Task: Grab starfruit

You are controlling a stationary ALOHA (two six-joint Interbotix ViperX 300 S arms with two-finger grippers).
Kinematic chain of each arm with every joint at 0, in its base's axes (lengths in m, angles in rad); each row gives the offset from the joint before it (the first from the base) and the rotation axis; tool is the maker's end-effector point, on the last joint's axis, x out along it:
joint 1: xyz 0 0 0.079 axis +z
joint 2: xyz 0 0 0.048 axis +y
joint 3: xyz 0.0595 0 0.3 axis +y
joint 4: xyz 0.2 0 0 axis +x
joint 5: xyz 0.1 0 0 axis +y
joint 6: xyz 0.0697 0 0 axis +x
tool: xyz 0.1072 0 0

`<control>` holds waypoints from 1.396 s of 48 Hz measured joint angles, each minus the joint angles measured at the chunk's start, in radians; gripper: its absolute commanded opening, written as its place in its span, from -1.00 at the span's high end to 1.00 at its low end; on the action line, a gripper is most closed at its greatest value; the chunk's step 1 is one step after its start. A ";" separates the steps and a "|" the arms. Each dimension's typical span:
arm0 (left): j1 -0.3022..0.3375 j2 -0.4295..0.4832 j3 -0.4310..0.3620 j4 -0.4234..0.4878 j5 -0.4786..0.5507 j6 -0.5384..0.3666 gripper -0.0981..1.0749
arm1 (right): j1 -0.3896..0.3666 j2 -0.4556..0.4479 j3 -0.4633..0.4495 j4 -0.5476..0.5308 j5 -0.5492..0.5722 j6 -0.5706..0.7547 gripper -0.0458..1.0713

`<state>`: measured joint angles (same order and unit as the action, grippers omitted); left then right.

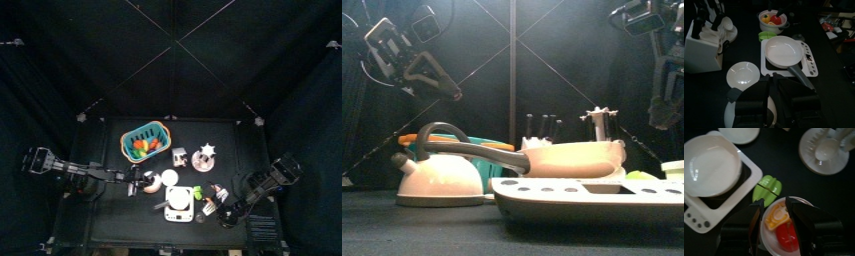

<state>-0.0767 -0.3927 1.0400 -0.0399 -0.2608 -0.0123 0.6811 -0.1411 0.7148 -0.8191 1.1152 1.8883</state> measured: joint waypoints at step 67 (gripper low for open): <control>0.000 0.000 0.005 -0.008 0.000 0.002 -0.18 | -0.210 0.118 0.020 0.092 -0.236 -0.025 -0.95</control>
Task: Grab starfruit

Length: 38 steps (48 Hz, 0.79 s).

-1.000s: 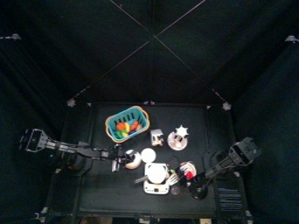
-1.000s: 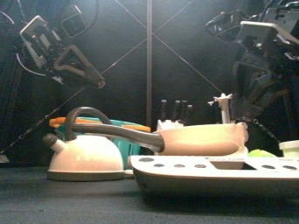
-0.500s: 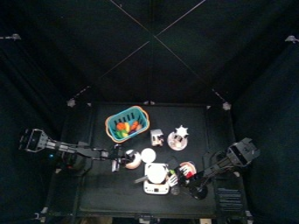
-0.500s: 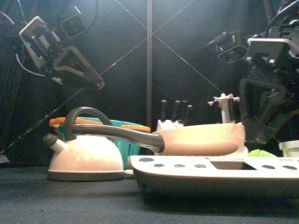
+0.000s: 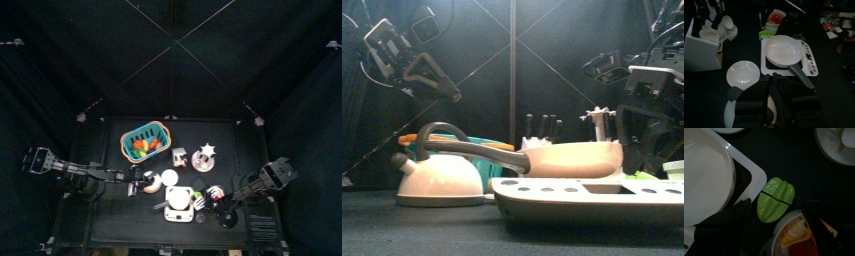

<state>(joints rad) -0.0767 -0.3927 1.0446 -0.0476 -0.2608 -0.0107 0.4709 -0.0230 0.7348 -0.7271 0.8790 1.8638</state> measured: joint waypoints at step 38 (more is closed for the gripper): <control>0.000 0.000 0.000 0.000 0.000 0.000 -0.18 | -0.060 -0.011 0.055 0.009 -0.081 0.000 -0.94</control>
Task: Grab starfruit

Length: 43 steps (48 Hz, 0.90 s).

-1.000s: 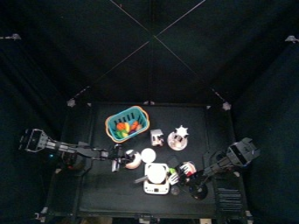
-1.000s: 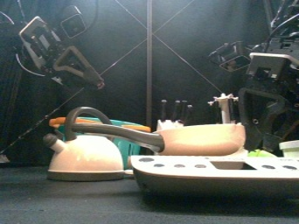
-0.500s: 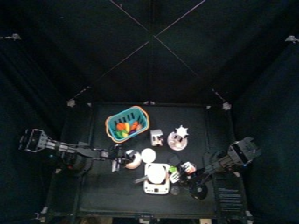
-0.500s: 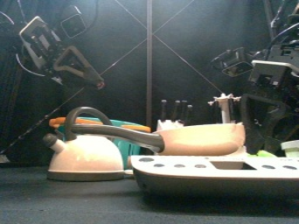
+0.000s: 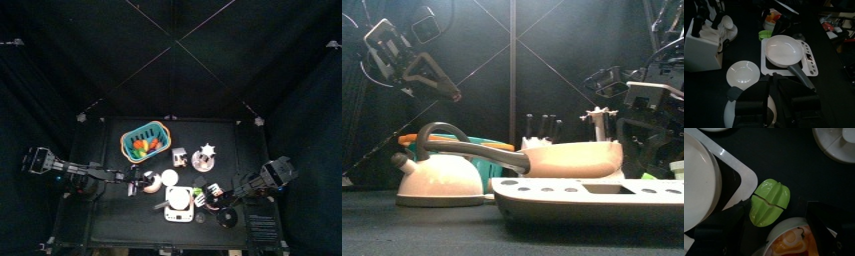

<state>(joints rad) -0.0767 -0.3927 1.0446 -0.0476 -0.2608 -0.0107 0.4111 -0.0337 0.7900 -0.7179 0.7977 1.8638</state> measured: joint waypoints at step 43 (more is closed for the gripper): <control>0.002 0.000 0.003 0.000 0.000 0.000 -0.18 | -0.078 0.000 0.037 0.018 -0.066 0.000 -0.94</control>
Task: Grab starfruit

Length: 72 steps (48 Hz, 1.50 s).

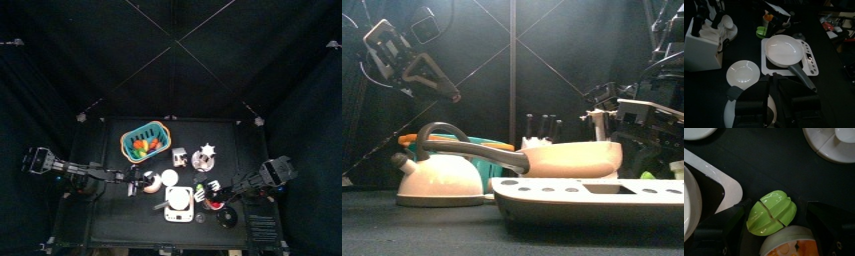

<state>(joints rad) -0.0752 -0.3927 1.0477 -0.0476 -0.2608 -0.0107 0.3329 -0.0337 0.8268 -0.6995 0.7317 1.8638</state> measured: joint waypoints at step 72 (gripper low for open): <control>0.000 0.000 0.000 0.002 0.000 0.000 -0.18 | -0.009 -0.038 -0.094 -0.143 0.098 -0.002 -0.17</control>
<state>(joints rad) -0.0752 -0.3927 1.0477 -0.0460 -0.2608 -0.0107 0.3237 -0.0721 0.7332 -0.8422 0.8299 1.8623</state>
